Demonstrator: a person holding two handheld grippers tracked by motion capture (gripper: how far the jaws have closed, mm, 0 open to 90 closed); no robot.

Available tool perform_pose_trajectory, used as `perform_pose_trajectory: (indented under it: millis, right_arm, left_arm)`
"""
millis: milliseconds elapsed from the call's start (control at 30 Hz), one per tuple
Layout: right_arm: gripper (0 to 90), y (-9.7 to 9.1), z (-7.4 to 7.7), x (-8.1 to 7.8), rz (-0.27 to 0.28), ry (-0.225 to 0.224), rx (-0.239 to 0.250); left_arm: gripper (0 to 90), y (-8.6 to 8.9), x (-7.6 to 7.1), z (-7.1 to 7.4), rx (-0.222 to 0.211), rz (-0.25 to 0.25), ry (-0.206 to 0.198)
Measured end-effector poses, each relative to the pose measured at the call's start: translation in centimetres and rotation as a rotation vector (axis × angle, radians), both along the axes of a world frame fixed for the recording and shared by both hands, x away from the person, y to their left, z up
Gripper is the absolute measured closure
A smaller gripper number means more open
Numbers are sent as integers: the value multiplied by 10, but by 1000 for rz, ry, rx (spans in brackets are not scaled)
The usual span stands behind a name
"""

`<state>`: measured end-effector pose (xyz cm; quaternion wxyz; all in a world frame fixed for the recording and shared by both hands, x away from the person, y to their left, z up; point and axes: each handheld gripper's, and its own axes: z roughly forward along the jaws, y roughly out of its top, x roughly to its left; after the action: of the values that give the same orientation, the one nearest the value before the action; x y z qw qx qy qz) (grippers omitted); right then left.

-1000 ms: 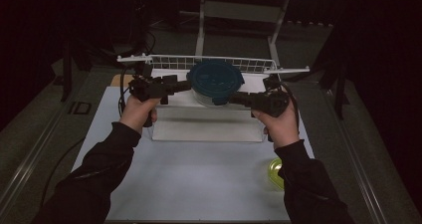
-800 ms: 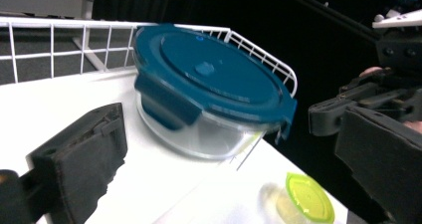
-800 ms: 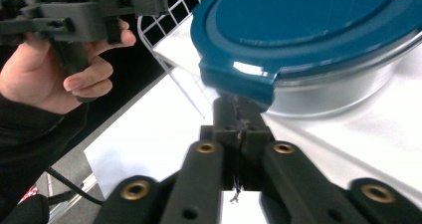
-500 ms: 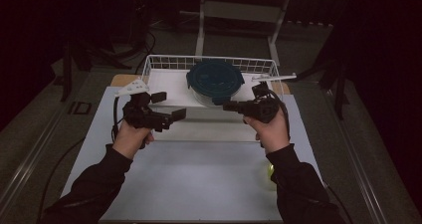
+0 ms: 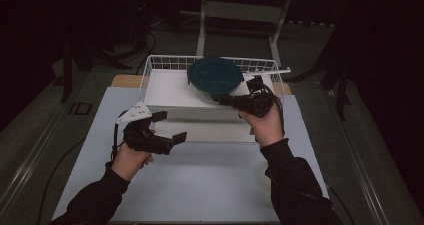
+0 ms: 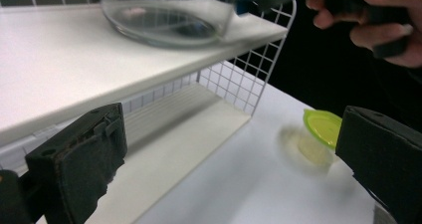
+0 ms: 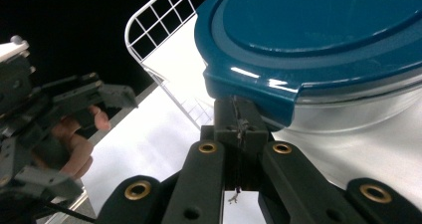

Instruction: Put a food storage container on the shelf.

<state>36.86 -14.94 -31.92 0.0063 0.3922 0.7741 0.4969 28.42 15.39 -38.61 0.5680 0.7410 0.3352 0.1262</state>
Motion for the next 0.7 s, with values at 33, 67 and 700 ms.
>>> perform_pose_trajectory:
  millis: [33, 67, 700]
  right_arm:
    - [899, 1, -1, 1, 0, 4, 0]
    - [899, 1, -2, 2, -1, 5, -3]
    - [547, -16, -16, -26, 40, -64, 1]
  left_arm:
    - [0, 0, -1, -1, -1, -3, -1]
    - [0, 0, -3, -1, -4, -4, 2]
    - [0, 3, -38, -30, -12, -39, -11]
